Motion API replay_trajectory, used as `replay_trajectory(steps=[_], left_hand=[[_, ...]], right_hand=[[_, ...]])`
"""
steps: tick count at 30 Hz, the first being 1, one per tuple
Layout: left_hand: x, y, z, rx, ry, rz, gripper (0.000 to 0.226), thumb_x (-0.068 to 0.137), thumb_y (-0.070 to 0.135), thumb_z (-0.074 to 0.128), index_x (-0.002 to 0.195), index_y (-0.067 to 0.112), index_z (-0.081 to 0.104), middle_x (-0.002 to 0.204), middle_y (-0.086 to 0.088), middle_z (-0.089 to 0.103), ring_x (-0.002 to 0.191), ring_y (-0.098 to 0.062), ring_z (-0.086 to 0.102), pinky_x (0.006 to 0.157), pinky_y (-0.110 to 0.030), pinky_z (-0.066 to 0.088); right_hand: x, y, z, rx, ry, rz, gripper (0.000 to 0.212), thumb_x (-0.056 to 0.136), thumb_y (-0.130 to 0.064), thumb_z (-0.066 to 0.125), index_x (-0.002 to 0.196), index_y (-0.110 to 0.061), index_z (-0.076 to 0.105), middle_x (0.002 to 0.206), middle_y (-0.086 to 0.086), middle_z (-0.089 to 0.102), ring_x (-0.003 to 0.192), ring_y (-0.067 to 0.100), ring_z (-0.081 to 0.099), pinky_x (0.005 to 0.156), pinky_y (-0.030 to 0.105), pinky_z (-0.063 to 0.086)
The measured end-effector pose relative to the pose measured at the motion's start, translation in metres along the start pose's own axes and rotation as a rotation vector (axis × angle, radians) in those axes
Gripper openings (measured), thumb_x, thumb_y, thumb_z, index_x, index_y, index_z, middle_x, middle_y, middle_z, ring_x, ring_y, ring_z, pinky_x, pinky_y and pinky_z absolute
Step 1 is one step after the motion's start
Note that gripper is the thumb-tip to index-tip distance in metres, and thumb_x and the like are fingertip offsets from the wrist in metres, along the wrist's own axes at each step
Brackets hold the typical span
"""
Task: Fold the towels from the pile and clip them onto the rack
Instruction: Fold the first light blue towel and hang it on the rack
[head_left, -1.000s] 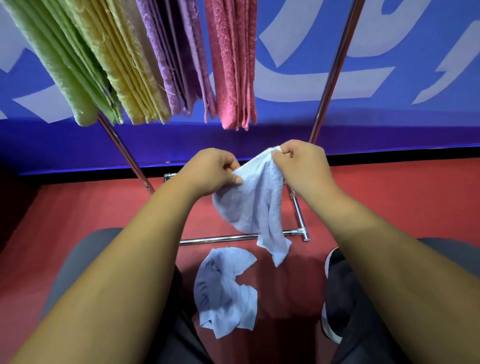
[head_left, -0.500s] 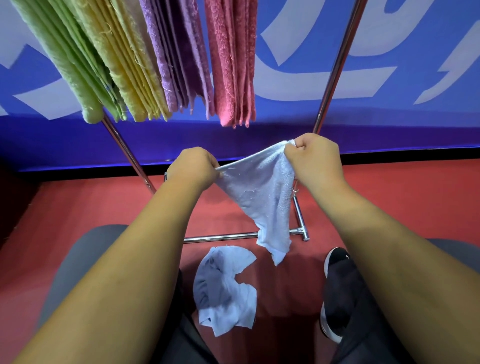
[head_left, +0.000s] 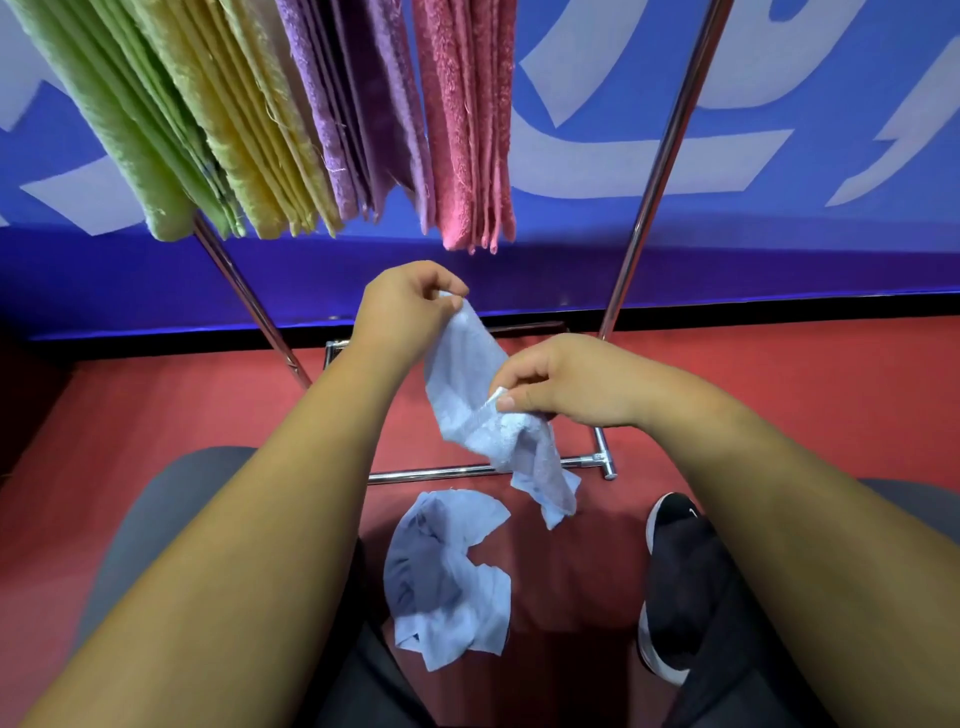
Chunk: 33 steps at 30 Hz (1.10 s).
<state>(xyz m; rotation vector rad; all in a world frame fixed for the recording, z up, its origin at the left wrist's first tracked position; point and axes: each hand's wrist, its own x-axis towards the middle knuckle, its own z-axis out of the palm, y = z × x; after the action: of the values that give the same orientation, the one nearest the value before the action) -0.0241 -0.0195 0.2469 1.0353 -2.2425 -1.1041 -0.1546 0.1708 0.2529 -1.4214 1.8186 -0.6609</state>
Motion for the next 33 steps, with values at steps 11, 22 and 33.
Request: replay_trajectory(steps=[11,22,33], left_hand=[[-0.011,0.006,0.016,-0.071,-0.346,0.029,0.017,0.087,0.005,0.081,0.094,0.020,0.076,0.088,-0.005,0.081,0.070,-0.009,0.066,0.073,-0.033,0.054],[-0.020,0.015,0.021,-0.228,-0.454,0.009,0.010,0.092,0.004,0.076,0.101,0.008,0.077,0.096,-0.015,0.081,0.077,-0.013,0.069,0.076,-0.032,0.057],[-0.017,0.012,0.018,-0.312,-0.526,0.027,0.017,0.101,0.002,0.063,0.112,0.007,0.075,0.104,-0.016,0.081,0.098,-0.030,0.077,0.097,-0.050,0.059]], right_hand=[[0.007,0.007,-0.002,-0.075,0.369,0.010,0.006,0.094,-0.025,0.080,0.094,-0.031,0.078,0.076,-0.011,0.071,0.067,0.001,0.058,0.069,0.028,0.047],[0.013,0.014,-0.004,-0.049,0.519,0.166,0.008,0.097,-0.031,0.075,0.093,-0.024,0.075,0.087,-0.005,0.076,0.087,0.017,0.071,0.080,0.035,0.055],[0.012,0.016,-0.004,0.046,0.586,0.134,0.010,0.096,-0.031,0.075,0.099,-0.029,0.065,0.083,0.000,0.076,0.077,0.012,0.070,0.064,0.028,0.047]])
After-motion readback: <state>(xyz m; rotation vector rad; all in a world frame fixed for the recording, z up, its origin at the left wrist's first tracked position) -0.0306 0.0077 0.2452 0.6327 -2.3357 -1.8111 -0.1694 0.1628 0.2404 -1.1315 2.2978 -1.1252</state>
